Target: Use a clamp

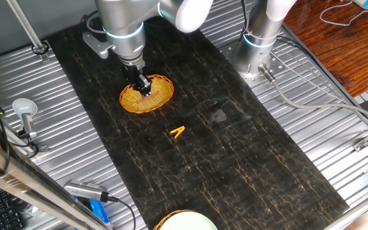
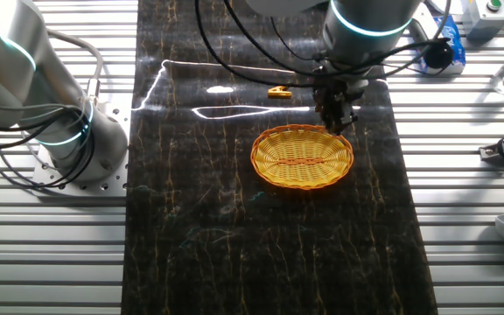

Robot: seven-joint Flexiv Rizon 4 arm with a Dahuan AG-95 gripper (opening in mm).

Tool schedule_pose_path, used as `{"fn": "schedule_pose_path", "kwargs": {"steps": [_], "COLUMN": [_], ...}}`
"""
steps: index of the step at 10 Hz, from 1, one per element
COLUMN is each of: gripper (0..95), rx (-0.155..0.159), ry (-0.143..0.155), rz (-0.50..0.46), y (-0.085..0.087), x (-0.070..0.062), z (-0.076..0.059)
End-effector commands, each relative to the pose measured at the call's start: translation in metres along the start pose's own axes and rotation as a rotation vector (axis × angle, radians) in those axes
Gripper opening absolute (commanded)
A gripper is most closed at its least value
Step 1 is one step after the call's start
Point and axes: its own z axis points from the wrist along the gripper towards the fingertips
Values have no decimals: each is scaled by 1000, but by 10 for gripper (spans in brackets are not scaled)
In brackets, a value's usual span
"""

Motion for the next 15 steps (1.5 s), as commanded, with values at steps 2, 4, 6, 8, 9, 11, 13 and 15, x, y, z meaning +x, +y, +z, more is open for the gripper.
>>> {"fn": "schedule_pose_path", "kwargs": {"steps": [2,4,6,8,9,11,13,15], "gripper": [380,190,190,190,190,190,190,190], "rx": [-2,-4,-18,-28,-40,-49,-58,-54], "ry": [2,-8,3,22,20,26,31,32], "rz": [5,0,-31,-99,-119,-142,-136,-143], "y": [0,0,0,0,0,0,0,3], "x": [-1,-1,-1,-1,-1,-1,-1,-2], "z": [1,1,1,1,1,1,1,0]}}
